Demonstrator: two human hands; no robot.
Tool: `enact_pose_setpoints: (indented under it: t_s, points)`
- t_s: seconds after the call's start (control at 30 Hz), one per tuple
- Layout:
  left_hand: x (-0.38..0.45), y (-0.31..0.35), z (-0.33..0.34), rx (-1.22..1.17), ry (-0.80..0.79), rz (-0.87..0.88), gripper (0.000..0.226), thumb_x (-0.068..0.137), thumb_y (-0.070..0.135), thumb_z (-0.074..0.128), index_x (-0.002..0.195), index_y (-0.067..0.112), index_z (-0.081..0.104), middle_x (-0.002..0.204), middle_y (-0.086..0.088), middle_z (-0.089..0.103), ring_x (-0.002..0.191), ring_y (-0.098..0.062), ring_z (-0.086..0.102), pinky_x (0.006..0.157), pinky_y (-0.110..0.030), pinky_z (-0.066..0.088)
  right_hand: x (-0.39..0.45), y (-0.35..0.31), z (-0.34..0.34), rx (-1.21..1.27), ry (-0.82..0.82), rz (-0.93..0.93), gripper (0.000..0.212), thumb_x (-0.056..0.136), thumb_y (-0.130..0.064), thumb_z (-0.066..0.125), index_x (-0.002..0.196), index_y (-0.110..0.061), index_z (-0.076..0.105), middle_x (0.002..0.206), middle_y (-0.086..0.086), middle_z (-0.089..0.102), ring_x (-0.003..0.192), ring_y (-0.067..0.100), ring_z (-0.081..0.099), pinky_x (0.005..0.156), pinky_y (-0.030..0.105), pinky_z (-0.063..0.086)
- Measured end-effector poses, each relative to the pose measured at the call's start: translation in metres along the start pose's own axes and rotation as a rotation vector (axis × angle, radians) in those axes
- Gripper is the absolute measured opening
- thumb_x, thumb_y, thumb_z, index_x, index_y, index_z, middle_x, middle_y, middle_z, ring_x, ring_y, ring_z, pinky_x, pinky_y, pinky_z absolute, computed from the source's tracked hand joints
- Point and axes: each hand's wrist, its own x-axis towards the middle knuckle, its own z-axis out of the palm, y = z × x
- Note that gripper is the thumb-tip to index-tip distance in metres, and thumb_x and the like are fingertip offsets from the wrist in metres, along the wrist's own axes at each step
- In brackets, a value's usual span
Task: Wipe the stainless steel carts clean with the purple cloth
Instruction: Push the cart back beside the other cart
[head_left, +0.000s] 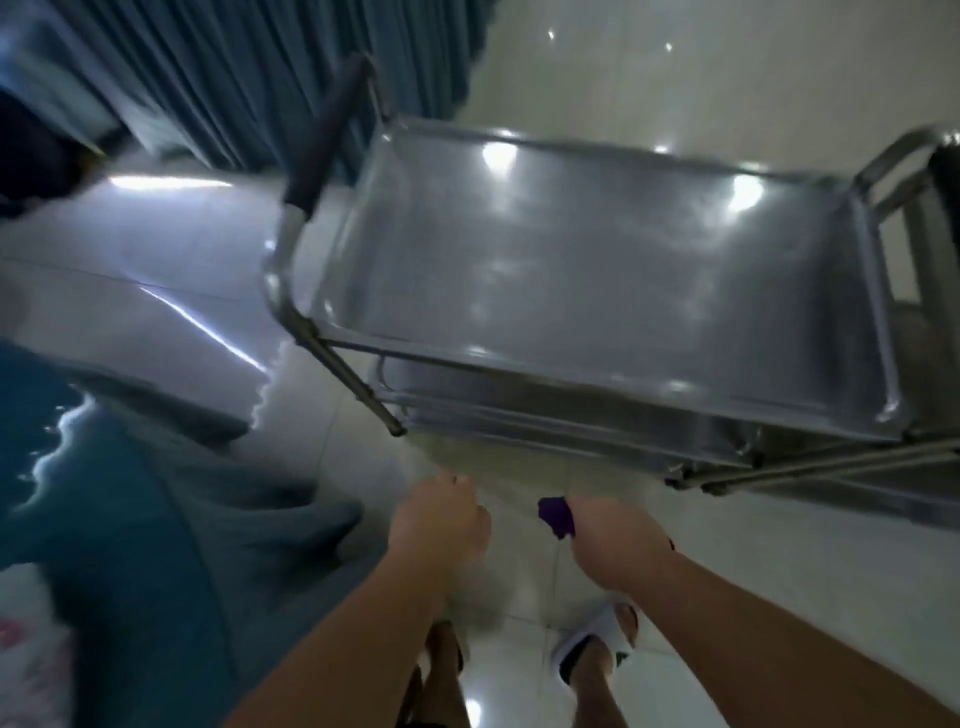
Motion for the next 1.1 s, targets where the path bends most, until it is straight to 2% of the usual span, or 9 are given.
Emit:
enact_pose_setpoints:
  t_s: [0.07, 0.23, 0.37, 0.5, 0.63, 0.77, 0.93, 1.1]
  points:
    - [-0.024, -0.032, -0.026, -0.016, 0.068, -0.012, 0.031, 0.107, 0.040, 0.037, 0.126, 0.020, 0.052, 0.125, -0.005, 0.056, 0.116, -0.028, 0.056, 0.091, -0.043, 0.048, -0.013, -0.042, -0.025, -0.051, 0.043, -0.044, 0.015, 0.098, -0.028, 0.045, 0.097, -0.041, 0.052, 0.097, -0.012, 0.059, 0.082, 0.018, 0.054, 0.074, 0.032, 0.042]
    - [-0.061, -0.101, -0.088, 0.023, 0.165, 0.012, 0.040, 0.107, 0.037, 0.040, 0.142, 0.021, 0.047, 0.139, -0.006, 0.054, 0.127, -0.031, 0.054, 0.104, -0.051, 0.048, -0.038, -0.137, -0.086, -0.239, 0.230, -0.189, 0.015, 0.096, -0.023, 0.053, 0.111, -0.024, 0.052, 0.108, 0.003, 0.066, 0.098, 0.027, 0.065, 0.071, 0.034, 0.042]
    - [-0.080, -0.142, -0.148, -0.025, 0.311, 0.027, 0.037, 0.105, 0.042, 0.040, 0.133, 0.023, 0.055, 0.130, -0.005, 0.060, 0.118, -0.029, 0.059, 0.098, -0.047, 0.051, -0.049, -0.199, -0.136, -0.265, 0.319, -0.273, 0.020, 0.093, -0.026, 0.058, 0.113, -0.023, 0.058, 0.110, 0.006, 0.068, 0.100, 0.030, 0.065, 0.078, 0.036, 0.051]
    - [-0.090, -0.176, -0.191, -0.060, 0.432, 0.025, 0.044, 0.104, 0.044, 0.043, 0.142, 0.025, 0.053, 0.135, -0.003, 0.061, 0.121, -0.027, 0.059, 0.102, -0.046, 0.051, -0.043, -0.243, -0.177, -0.251, 0.371, -0.336, 0.019, 0.092, -0.019, 0.058, 0.108, -0.026, 0.062, 0.105, 0.003, 0.067, 0.094, 0.026, 0.064, 0.083, 0.038, 0.054]
    - [-0.094, -0.194, -0.213, -0.100, 0.501, -0.021, 0.043, 0.105, 0.046, 0.044, 0.141, 0.025, 0.054, 0.134, 0.000, 0.062, 0.118, -0.024, 0.060, 0.100, -0.042, 0.051, -0.027, -0.270, -0.208, -0.266, 0.432, -0.408, 0.018, 0.093, -0.019, 0.058, 0.097, -0.036, 0.054, 0.091, -0.010, 0.057, 0.084, 0.016, 0.060, 0.075, 0.032, 0.046]
    - [-0.099, -0.199, -0.233, -0.103, 0.541, -0.080, 0.045, 0.105, 0.045, 0.048, 0.145, 0.025, 0.052, 0.142, 0.000, 0.060, 0.123, -0.025, 0.060, 0.102, -0.041, 0.050, -0.013, -0.288, -0.239, -0.290, 0.433, -0.470, 0.019, 0.093, -0.019, 0.059, 0.090, -0.037, 0.053, 0.084, -0.014, 0.055, 0.078, 0.013, 0.057, 0.070, 0.031, 0.042]
    - [-0.092, -0.175, -0.278, -0.052, 0.572, -0.164, 0.044, 0.106, 0.041, 0.049, 0.145, 0.021, 0.052, 0.142, -0.002, 0.060, 0.125, -0.027, 0.059, 0.105, -0.043, 0.049, 0.000, -0.289, -0.286, -0.342, 0.479, -0.525, 0.009, 0.096, -0.023, 0.055, 0.101, -0.031, 0.056, 0.091, -0.006, 0.062, 0.079, 0.017, 0.061, 0.075, 0.038, 0.054]
    - [-0.069, -0.138, -0.326, -0.046, 0.588, -0.201, 0.044, 0.104, 0.041, 0.050, 0.144, 0.021, 0.053, 0.141, -0.003, 0.059, 0.125, -0.029, 0.058, 0.104, -0.045, 0.051, 0.024, -0.269, -0.329, -0.343, 0.494, -0.580, 0.006, 0.099, -0.028, 0.054, 0.103, -0.031, 0.054, 0.094, -0.006, 0.062, 0.081, 0.017, 0.060, 0.069, 0.033, 0.047]
